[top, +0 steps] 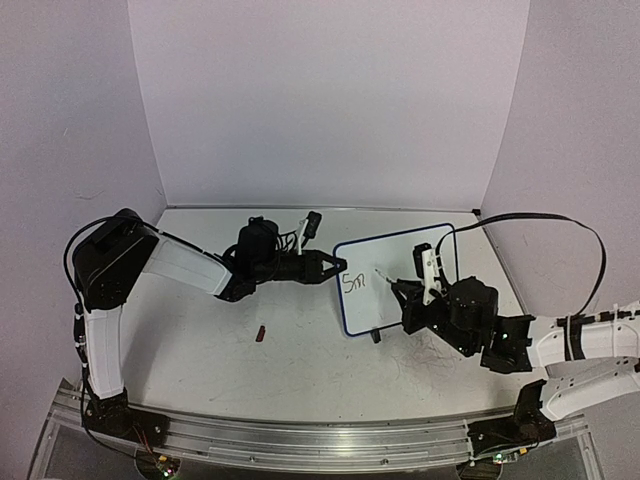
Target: Write a sentence on the whiteboard
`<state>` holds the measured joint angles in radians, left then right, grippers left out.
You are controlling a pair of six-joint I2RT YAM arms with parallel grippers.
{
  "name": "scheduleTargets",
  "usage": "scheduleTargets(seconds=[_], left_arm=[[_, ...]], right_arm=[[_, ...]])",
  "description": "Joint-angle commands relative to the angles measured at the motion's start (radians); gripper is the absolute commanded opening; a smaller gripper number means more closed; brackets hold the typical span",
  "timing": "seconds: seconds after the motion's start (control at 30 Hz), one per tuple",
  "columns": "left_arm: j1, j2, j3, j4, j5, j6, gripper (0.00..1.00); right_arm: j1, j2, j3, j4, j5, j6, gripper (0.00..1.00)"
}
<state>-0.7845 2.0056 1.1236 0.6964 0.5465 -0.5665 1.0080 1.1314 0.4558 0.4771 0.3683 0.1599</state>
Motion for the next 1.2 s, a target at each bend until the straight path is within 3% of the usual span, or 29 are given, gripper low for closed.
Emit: scheduleTargets(seconds=[0.0,0.17,0.6,1.17], left_arm=[[0.002,-0.02,0.038,0.012,-0.007,-0.001,0.3],[0.002,-0.003,0.057,0.012,-0.008,0.001,0.26],[0.002,0.015,0.06,0.006,-0.013,0.027,0.05],[-0.005,-0.002,0.032,-0.005,-0.026,0.061,0.0]], right_arm=[[-0.005,0.022,0.019,0.012,-0.002,0.006,0.0],[-0.006,0.043,0.041,-0.024,-0.011,0.017,0.0],[-0.005,0.078,0.07,-0.074,0.014,0.039,0.0],[-0.005,0.154,0.123,0.028,0.047,-0.006,0.0]])
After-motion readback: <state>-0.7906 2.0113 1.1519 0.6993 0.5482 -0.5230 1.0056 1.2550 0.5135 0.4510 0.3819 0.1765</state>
